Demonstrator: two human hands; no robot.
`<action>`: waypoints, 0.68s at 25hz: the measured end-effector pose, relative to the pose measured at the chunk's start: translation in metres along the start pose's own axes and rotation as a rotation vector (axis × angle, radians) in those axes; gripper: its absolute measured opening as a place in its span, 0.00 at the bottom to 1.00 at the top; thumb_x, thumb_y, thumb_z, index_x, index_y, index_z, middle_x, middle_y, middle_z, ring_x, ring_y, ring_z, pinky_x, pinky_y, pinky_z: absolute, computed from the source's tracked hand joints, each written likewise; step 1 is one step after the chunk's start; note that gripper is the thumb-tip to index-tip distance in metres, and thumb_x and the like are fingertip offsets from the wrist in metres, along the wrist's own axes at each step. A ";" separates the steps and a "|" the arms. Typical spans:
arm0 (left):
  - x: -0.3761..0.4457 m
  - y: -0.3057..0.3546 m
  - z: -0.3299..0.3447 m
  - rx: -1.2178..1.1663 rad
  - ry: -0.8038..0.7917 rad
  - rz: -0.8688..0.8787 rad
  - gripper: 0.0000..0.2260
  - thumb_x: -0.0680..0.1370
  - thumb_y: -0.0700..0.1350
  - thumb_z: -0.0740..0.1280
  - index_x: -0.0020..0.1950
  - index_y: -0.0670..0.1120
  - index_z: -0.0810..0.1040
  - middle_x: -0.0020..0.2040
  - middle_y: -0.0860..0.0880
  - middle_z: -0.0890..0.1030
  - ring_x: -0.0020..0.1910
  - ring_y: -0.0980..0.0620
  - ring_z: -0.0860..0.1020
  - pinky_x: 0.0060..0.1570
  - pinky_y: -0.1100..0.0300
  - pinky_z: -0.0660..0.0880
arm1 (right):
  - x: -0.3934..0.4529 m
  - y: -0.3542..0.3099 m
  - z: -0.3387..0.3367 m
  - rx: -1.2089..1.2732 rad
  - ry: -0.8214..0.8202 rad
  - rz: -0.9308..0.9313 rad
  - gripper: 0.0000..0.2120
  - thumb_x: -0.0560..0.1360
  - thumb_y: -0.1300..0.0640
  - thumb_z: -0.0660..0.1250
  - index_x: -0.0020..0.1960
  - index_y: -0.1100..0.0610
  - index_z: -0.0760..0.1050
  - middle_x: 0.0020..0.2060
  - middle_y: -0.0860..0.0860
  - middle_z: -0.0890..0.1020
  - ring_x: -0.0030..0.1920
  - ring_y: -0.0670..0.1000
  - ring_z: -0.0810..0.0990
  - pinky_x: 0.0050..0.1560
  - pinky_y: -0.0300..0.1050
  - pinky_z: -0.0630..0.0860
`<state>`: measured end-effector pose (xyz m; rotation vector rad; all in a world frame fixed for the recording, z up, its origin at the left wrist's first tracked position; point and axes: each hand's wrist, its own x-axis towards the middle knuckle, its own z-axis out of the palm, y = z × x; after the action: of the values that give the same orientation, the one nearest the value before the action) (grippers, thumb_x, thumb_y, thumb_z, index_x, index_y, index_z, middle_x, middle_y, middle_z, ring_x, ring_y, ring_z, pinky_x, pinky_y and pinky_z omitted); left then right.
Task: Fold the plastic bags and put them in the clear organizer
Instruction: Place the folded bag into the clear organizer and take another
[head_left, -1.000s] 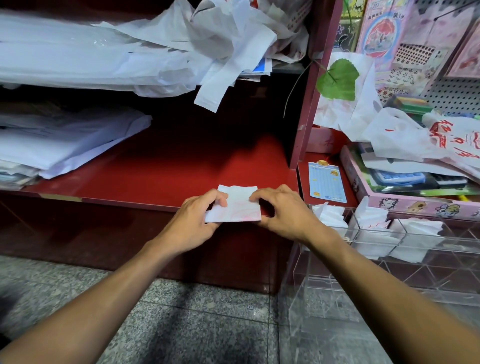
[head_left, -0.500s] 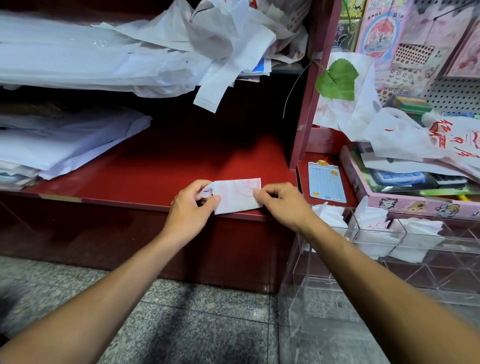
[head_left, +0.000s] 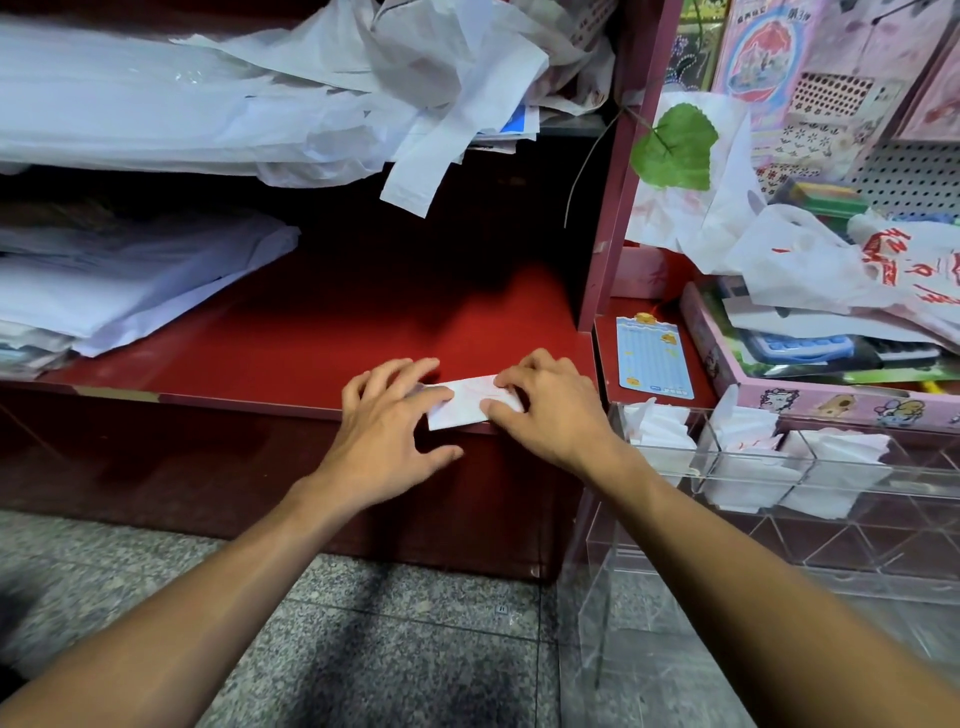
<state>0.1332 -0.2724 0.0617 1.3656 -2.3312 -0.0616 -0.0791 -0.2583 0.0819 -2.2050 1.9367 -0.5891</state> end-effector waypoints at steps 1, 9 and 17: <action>0.000 0.000 0.001 -0.003 0.017 0.019 0.20 0.69 0.54 0.76 0.60 0.54 0.81 0.67 0.56 0.76 0.70 0.49 0.67 0.67 0.45 0.57 | -0.003 0.001 -0.002 -0.052 -0.040 -0.055 0.25 0.75 0.36 0.64 0.67 0.47 0.74 0.61 0.46 0.72 0.58 0.52 0.69 0.58 0.50 0.66; 0.020 0.050 -0.025 -0.590 0.090 -0.026 0.11 0.74 0.53 0.70 0.43 0.45 0.82 0.38 0.46 0.83 0.38 0.50 0.81 0.41 0.50 0.77 | -0.028 0.018 -0.056 0.467 0.055 -0.050 0.04 0.71 0.55 0.72 0.40 0.54 0.81 0.36 0.46 0.80 0.36 0.45 0.76 0.39 0.44 0.71; 0.046 0.200 -0.029 -0.754 0.042 0.199 0.03 0.75 0.43 0.73 0.46 0.51 0.84 0.40 0.55 0.84 0.39 0.57 0.81 0.41 0.59 0.76 | -0.105 0.072 -0.163 0.384 0.067 0.091 0.04 0.71 0.60 0.74 0.40 0.53 0.81 0.34 0.50 0.82 0.34 0.45 0.76 0.37 0.45 0.74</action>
<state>-0.0383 -0.2034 0.1544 0.7451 -2.0567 -0.7554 -0.2177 -0.1436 0.1843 -1.8729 1.7625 -0.9414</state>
